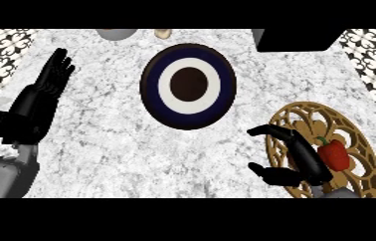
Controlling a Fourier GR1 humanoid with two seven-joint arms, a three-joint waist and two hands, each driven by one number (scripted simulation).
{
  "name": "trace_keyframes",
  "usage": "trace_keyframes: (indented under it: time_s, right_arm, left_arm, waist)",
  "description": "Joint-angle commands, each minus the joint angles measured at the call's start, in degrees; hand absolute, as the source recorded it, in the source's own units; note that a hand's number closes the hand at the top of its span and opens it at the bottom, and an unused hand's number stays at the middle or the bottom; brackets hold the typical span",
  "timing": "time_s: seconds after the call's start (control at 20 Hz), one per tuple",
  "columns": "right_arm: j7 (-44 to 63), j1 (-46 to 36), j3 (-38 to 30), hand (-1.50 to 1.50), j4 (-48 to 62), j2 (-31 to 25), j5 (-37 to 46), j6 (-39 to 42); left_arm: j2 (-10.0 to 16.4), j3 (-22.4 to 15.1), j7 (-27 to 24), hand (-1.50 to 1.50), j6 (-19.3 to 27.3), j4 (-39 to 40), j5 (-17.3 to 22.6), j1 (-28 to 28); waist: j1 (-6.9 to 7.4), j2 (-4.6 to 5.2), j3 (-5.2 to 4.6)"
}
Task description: Pick the bell pepper from the placemat and place it in the plate
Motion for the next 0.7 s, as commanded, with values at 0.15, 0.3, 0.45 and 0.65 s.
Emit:
trace_keyframes:
  time_s: [0.15,0.3,0.45,0.65]
  right_arm:
    - [-19.58,10.42,-7.76,-1.50,-0.25,1.12,-5.94,-1.43]
    - [-16.85,10.51,-12.96,-1.50,-7.14,-7.02,-6.52,2.14]
    - [-2.75,9.30,-14.20,-1.50,-15.51,-11.94,-2.90,0.10]
    - [9.98,10.43,-14.07,-1.50,-17.96,-22.06,4.40,1.89]
  left_arm:
    - [-0.28,1.90,-0.63,0.00,-3.02,-0.63,0.31,0.45]
    - [-0.37,0.92,6.28,0.00,-1.15,-4.32,-1.29,-3.71]
    - [-0.79,1.79,5.19,0.00,-1.07,-4.05,-1.59,-2.97]
    - [-0.74,2.34,3.47,0.00,-1.78,-1.34,-1.57,-3.73]
  waist:
    - [0.75,0.33,-0.01]
    - [0.50,0.21,-0.03]
    - [0.60,0.10,-0.12]
    - [-0.17,0.14,-0.32]
